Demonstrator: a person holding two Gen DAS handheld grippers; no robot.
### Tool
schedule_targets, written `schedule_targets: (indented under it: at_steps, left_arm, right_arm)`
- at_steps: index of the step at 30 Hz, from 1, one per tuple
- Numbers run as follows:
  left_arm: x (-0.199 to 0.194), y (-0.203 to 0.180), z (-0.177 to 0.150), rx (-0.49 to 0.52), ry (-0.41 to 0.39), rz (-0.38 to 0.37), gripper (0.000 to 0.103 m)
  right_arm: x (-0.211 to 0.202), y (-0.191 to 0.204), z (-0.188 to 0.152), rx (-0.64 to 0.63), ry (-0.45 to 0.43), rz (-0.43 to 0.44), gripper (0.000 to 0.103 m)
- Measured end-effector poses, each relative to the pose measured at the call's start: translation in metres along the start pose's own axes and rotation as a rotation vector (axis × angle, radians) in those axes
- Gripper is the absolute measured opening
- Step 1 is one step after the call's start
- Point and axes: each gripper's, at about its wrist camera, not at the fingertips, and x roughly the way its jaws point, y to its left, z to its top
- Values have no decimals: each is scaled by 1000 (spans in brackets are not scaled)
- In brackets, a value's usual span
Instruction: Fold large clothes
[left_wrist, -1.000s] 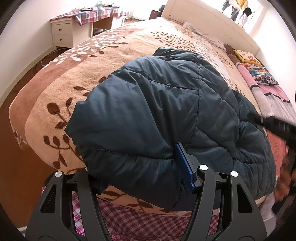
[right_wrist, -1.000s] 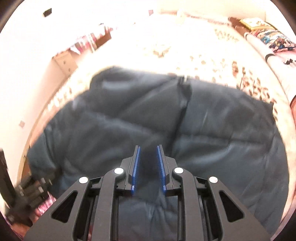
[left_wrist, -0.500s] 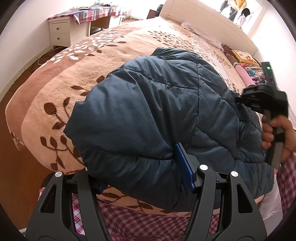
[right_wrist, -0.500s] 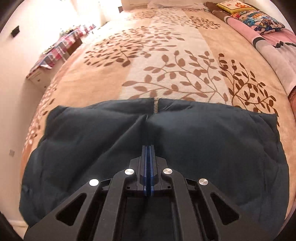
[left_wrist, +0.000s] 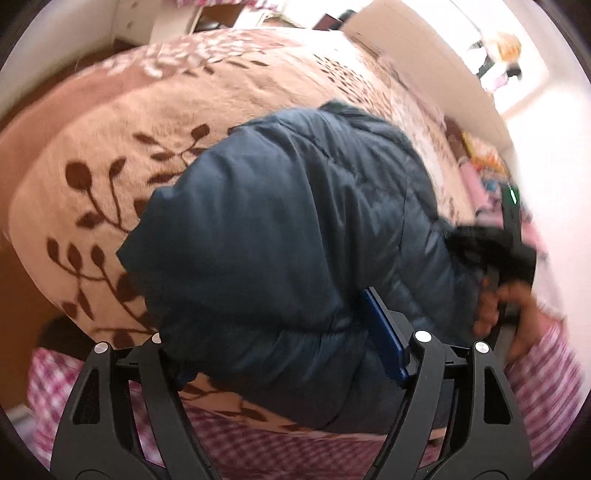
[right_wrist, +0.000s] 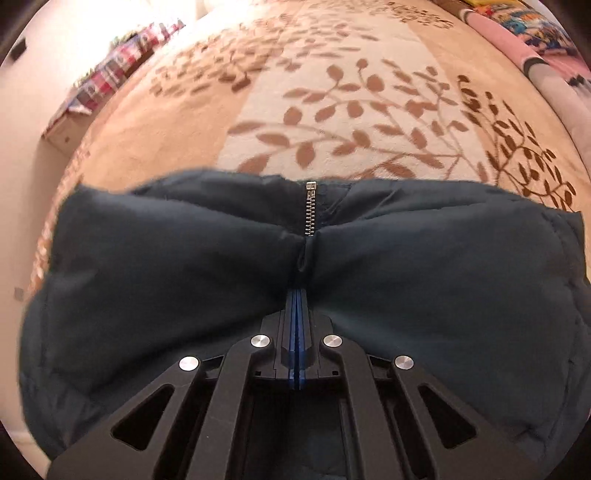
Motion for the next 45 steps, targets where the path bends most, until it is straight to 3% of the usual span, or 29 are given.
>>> schedule_targets:
  at_steps: [1, 6, 9, 13, 17, 21, 24, 28, 32, 36, 38, 41, 43, 45]
  left_arm:
    - [0, 3, 1, -29, -5, -23, 75]
    - [-2, 1, 0, 11, -28, -31, 33]
    - [-10, -7, -3, 56, -69, -33, 24]
    - [-19, -14, -3, 96, -95, -32, 22]
    - [-24, -17, -2, 109, -109, -26, 21]
    - [-33, -21, -3, 133, -128, -18, 20]
    - [-40, -31, -5, 164, -147, -25, 19]
    - [-57, -59, -17, 292, -214, -40, 18]
    - [-77, -98, -30, 442, -281, -42, 18]
    - [-91, -126, -37, 554, -345, -18, 18]
    - [-94, -136, -37, 584, -351, -17, 18]
    - [-98, -149, -42, 623, -367, -14, 18]
    - [-100, -160, -46, 646, -378, -20, 18]
    - [-104, -171, -52, 676, -384, -32, 18]
  right_arm:
    - [-10, -1, -2, 1, -21, 10, 3]
    - [-85, 5, -52, -90, -147, 89, 3]
    - [-109, 3, -100, -109, -122, 151, 3]
    - [-118, 1, -165, -84, -33, 249, 3]
    - [-112, 1, -193, -86, -11, 202, 3]
    - [-118, -12, -195, -32, -45, 194, 3]
    - [-97, -13, -194, -33, 29, 254, 3]
    - [-48, -21, -191, 3, 78, 306, 0]
    - [-42, -26, -185, 29, 87, 352, 0]
    - [-57, -28, -188, 42, 77, 360, 2]
    - [-82, -37, -189, 32, 21, 401, 2]
    - [-131, -70, -188, 51, -137, 403, 2]
    - [-143, -100, -183, 108, -192, 366, 2]
    - [-137, -124, -181, 168, -186, 333, 3]
